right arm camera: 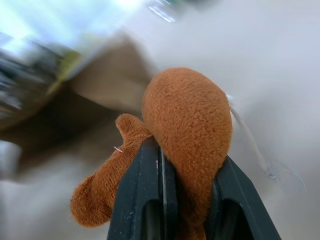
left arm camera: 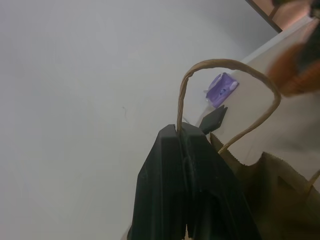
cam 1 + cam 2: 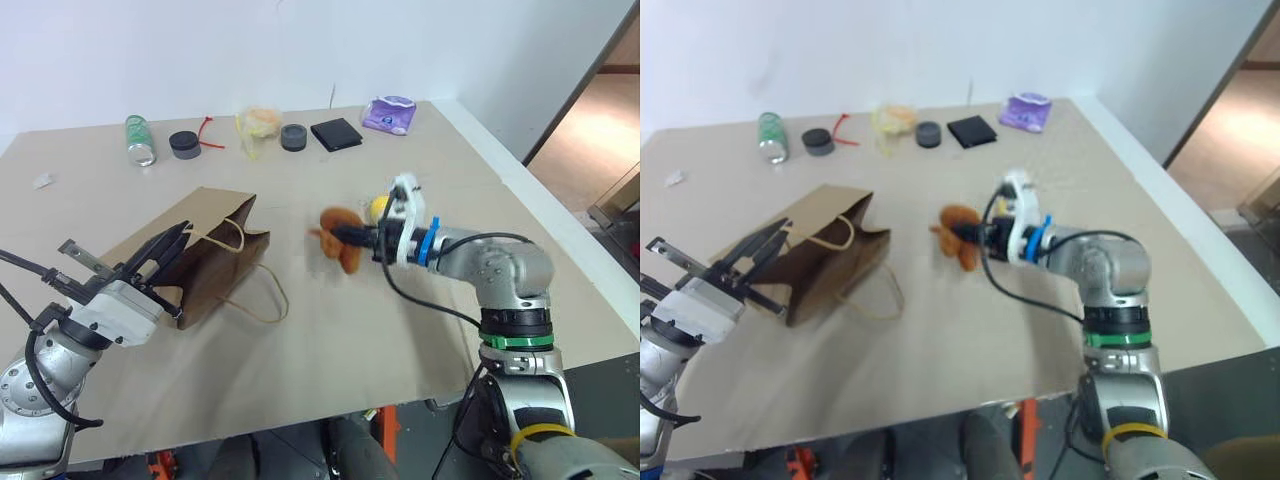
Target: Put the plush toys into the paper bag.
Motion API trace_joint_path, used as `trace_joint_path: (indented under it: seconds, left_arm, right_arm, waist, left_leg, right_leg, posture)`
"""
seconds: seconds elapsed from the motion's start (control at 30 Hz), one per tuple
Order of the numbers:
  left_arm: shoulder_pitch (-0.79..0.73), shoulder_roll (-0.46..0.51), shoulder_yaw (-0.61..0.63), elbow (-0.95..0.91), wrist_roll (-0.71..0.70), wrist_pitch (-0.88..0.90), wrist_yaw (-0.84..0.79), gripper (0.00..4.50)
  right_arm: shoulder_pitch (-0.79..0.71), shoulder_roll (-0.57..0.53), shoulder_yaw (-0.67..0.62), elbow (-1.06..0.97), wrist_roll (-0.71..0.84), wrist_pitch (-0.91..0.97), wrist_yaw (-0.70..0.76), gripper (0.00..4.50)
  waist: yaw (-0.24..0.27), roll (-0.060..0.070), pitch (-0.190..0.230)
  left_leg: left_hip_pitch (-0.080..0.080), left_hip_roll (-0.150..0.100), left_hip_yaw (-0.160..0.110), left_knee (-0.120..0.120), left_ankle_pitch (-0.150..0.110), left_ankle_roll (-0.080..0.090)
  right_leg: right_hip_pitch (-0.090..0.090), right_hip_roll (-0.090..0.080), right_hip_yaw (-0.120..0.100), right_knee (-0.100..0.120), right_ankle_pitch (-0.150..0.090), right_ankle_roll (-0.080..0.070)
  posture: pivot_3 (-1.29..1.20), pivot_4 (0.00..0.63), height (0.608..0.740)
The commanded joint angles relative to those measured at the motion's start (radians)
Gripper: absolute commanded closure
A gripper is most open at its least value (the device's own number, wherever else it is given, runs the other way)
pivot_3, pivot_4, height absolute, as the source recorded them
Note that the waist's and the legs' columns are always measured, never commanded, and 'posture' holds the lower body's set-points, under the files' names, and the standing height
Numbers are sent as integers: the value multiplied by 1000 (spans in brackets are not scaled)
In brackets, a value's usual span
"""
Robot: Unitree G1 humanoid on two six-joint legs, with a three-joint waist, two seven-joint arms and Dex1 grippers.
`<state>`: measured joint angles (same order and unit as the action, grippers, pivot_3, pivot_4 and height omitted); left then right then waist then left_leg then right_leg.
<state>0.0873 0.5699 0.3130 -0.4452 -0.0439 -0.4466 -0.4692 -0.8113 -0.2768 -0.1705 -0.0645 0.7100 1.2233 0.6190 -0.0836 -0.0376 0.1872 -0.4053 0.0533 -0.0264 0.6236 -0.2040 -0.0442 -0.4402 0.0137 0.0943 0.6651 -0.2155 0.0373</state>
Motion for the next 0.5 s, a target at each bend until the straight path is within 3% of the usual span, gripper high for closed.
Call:
trace_joint_path:
  seconds: [0.03,0.5]
  left_arm:
    - [-16,5,7,11,-14,-38,2,4500]
    - [-25,-2,-21,19,-12,-75,-3,4500]
  right_arm:
    - [-17,97,17,-85,78,74,-75,4178]
    - [-48,274,200,80,-53,0,-220,4182]
  waist:
    - [0,0,0]
    - [0,-1,0]
  left_leg:
    - [0,0,-1,0,0,0]
    - [-1,0,0,0,0,0]
  right_leg:
    - [0,0,-1,0,0,-1]
    - [0,-1,-1,0,0,-1]
  posture:
    - [0,150,740]
    - [0,150,740]
